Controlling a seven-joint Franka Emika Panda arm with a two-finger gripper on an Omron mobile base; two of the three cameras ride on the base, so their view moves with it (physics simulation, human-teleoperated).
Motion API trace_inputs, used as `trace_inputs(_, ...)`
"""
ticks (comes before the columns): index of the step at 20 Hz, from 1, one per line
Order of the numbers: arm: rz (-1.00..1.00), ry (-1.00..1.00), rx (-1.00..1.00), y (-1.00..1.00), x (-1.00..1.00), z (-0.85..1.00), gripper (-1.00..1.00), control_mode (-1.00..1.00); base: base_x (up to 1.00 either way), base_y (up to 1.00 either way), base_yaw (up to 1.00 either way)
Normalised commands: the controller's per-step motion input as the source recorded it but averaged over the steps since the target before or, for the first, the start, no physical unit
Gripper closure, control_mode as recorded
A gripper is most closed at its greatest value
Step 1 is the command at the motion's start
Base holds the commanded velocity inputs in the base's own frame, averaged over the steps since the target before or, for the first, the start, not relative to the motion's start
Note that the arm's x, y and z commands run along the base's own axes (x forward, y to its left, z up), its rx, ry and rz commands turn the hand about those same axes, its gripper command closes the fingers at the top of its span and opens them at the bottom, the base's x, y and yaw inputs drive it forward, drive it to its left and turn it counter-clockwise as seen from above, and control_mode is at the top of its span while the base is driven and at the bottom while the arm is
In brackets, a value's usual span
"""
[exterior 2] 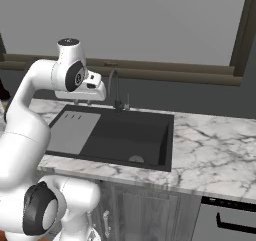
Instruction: Turn on the sink faucet. Then move the eggplant from the counter to the sink. Turn off the sink. Move the vegetable from the sink to the pot next to the stove. Finally move the pot to the rear left burner.
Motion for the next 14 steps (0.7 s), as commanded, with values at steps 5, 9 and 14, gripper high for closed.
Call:
trace_inputs(5, 0.0, -0.01, 0.0, 0.0, 0.0, 0.0, -1.0, 1.0, 0.0, -0.02, 0.0)
trace_inputs(9, 0.0, 0.0, 0.0, 0.0, 0.0, 0.0, -1.0, 1.0, 0.0, -0.17, 0.0)
trace_inputs(14, 0.0, 0.0, 0.0, 0.0, 0.0, 0.0, -1.0, 1.0, 0.01, -0.26, 0.0)
